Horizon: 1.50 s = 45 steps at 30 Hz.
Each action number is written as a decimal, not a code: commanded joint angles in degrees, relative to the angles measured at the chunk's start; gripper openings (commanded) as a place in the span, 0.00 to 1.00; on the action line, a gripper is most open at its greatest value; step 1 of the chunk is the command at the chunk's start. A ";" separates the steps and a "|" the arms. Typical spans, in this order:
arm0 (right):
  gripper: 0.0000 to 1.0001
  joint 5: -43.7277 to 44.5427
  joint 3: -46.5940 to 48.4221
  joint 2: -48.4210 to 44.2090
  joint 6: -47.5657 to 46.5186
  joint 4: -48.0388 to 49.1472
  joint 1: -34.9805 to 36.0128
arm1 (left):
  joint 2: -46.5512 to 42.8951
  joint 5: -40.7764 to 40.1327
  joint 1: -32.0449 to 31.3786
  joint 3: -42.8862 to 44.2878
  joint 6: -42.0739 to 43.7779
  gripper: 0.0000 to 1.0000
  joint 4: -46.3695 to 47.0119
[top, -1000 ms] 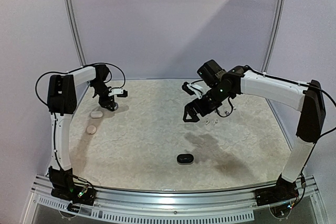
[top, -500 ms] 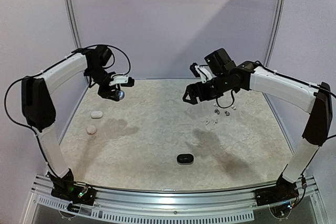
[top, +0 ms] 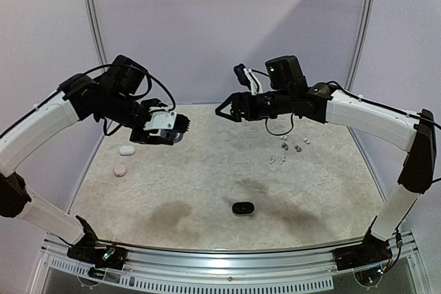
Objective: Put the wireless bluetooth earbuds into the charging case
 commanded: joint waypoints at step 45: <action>0.00 -22.26 -16.31 -10.15 -26.73 24.92 6.56 | -21.66 32.67 5.32 -34.97 -53.99 0.88 49.42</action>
